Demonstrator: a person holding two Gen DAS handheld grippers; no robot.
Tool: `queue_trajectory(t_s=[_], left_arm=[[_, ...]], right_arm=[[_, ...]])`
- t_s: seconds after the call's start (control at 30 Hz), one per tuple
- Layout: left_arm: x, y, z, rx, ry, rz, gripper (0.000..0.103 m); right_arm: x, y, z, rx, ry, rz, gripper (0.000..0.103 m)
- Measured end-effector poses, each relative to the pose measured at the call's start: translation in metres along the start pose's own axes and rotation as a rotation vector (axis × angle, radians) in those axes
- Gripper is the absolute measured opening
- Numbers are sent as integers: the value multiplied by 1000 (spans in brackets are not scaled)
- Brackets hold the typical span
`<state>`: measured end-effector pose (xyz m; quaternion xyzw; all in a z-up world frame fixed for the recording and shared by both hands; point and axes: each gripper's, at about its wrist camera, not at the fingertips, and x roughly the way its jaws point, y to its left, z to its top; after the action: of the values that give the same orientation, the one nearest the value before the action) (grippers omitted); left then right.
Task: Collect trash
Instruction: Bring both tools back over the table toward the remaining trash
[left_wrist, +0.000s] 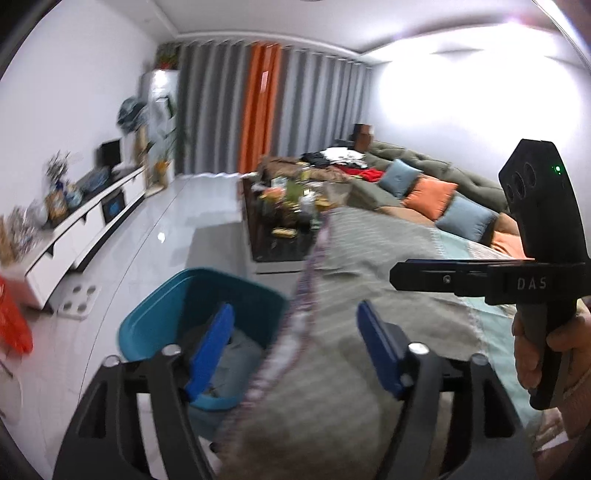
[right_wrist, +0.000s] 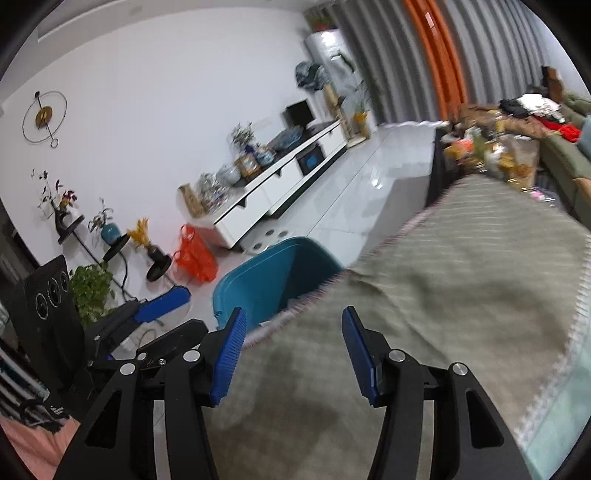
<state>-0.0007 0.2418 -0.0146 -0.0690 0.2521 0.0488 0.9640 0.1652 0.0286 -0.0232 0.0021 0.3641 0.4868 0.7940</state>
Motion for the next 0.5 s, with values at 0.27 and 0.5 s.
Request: queue_trajectory(t_s=[0.27, 0.5], left_arm=[[2, -93, 2, 141, -17, -95, 90], [13, -153, -1, 193, 6, -194, 90]], right_arm=[[-80, -42, -40, 89, -86, -134, 58], [-129, -78, -70, 155, -117, -221, 58]])
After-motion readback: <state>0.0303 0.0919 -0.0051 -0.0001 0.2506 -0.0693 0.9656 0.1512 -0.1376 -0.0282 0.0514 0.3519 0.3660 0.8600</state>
